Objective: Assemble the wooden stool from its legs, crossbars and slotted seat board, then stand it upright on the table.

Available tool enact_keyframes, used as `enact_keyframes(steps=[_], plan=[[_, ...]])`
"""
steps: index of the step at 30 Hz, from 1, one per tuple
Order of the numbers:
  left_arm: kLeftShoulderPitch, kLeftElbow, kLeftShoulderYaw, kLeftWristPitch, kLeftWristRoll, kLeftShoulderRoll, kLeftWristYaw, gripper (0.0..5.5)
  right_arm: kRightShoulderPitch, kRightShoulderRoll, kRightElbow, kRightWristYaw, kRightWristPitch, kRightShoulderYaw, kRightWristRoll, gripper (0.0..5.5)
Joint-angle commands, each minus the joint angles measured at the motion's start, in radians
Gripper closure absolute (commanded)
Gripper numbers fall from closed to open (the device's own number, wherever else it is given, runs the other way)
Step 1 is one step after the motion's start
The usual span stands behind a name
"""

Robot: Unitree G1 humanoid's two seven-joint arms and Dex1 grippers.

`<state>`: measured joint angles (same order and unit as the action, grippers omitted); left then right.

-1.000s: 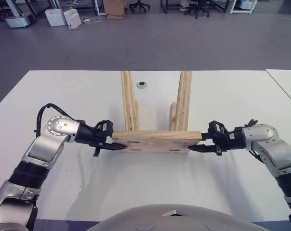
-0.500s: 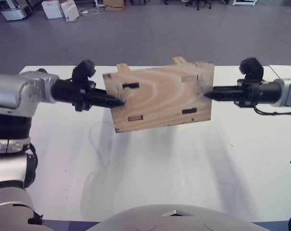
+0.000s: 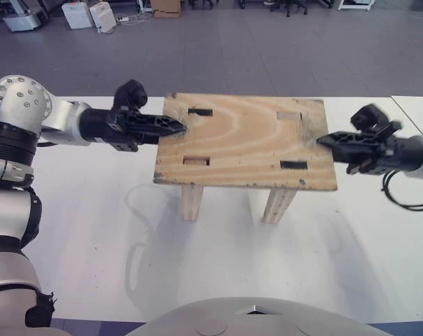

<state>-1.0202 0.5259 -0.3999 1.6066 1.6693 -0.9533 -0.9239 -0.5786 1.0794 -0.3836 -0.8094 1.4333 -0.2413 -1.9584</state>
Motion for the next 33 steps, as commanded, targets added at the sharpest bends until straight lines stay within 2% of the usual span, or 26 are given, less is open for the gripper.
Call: enact_keyframes(steps=[1, 7, 10, 12, 13, 14, 16, 18, 20, 22, 25, 29, 33], plan=[[0.066, 0.011, 0.060, -0.048, 0.245, -0.007, 0.262, 3.32, 0.163, -0.147, 0.118, 0.235, -0.083, 0.266, -0.014, 2.99], [0.275, -0.106, 0.227, -0.139, 0.303, -0.014, 0.511, 2.09, 0.293, -0.339, 0.261, 0.544, -0.157, 0.556, -0.014, 1.65], [0.346, -0.169, 0.342, -0.139, 0.303, -0.071, 0.502, 1.56, 0.354, -0.356, 0.307, 0.638, -0.207, 0.674, -0.014, 1.09], [0.442, -0.211, 0.478, -0.149, 0.249, -0.150, 0.455, 1.11, 0.380, -0.356, 0.320, 0.699, -0.292, 0.742, -0.013, 0.76], [0.519, -0.241, 0.557, -0.191, 0.157, -0.180, 0.411, 0.93, 0.401, -0.357, 0.352, 0.688, -0.338, 0.760, 0.069, 0.76], [0.612, -0.276, 0.610, -0.293, 0.020, -0.193, 0.354, 0.75, 0.447, -0.346, 0.407, 0.623, -0.427, 0.729, 0.263, 0.76], [0.784, -0.347, 0.558, -0.747, -0.419, -0.152, 0.276, 0.75, 0.536, -0.353, 0.420, 0.533, -0.695, 0.597, 0.696, 0.76], [0.841, -0.309, 0.478, -1.120, -0.744, -0.011, 0.429, 0.75, 0.549, -0.393, 0.309, 0.519, -0.998, 0.470, 1.036, 0.76], [0.901, -0.339, 0.480, -1.289, -0.886, 0.135, 0.594, 0.75, 0.476, -0.439, 0.166, 0.530, -1.179, 0.404, 1.221, 0.76], [0.974, -0.417, 0.484, -1.379, -0.970, 0.235, 0.679, 0.75, 0.390, -0.474, 0.050, 0.533, -1.293, 0.364, 1.332, 0.76], [1.022, -0.427, 0.491, -1.470, -1.082, 0.317, 0.722, 0.75, 0.302, -0.529, -0.081, 0.498, -1.422, 0.352, 1.434, 0.76], [1.016, -0.382, 0.548, -1.492, -1.175, 0.364, 0.731, 0.75, 0.182, -0.597, -0.279, 0.456, -1.575, 0.381, 1.526, 0.76], [0.972, -0.313, 0.588, -1.489, -1.229, 0.387, 0.737, 0.75, 0.136, -0.656, -0.357, 0.439, -1.656, 0.399, 1.571, 0.76]])
